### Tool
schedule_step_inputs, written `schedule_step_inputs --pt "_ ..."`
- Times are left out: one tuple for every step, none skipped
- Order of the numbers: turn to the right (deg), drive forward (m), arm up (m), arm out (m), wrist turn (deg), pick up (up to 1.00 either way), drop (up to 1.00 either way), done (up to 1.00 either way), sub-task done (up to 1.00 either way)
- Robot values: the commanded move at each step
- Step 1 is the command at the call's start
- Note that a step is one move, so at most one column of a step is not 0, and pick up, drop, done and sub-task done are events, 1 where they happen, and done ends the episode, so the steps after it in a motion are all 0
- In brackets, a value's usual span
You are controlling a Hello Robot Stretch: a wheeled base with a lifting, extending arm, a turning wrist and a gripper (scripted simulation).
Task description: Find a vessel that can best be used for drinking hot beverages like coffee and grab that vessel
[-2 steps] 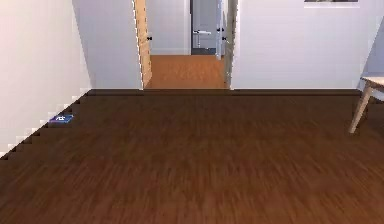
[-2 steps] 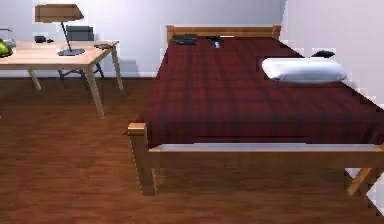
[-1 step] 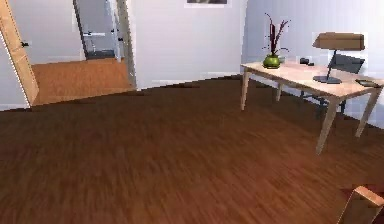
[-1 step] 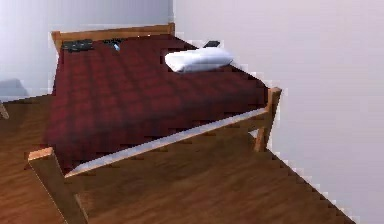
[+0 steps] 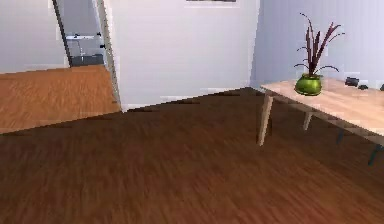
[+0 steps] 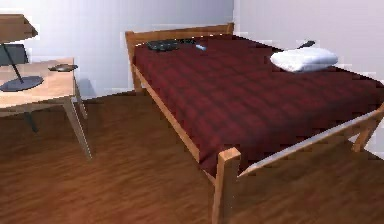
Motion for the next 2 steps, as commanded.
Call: schedule_step_inputs --pt "0.0 1.0 0.0 0.0 0.0 0.0 0.0 0.0 0.0" --pt "3.0 0.0 0.0 0.0 0.0 0.0 0.0 0.0 0.0"
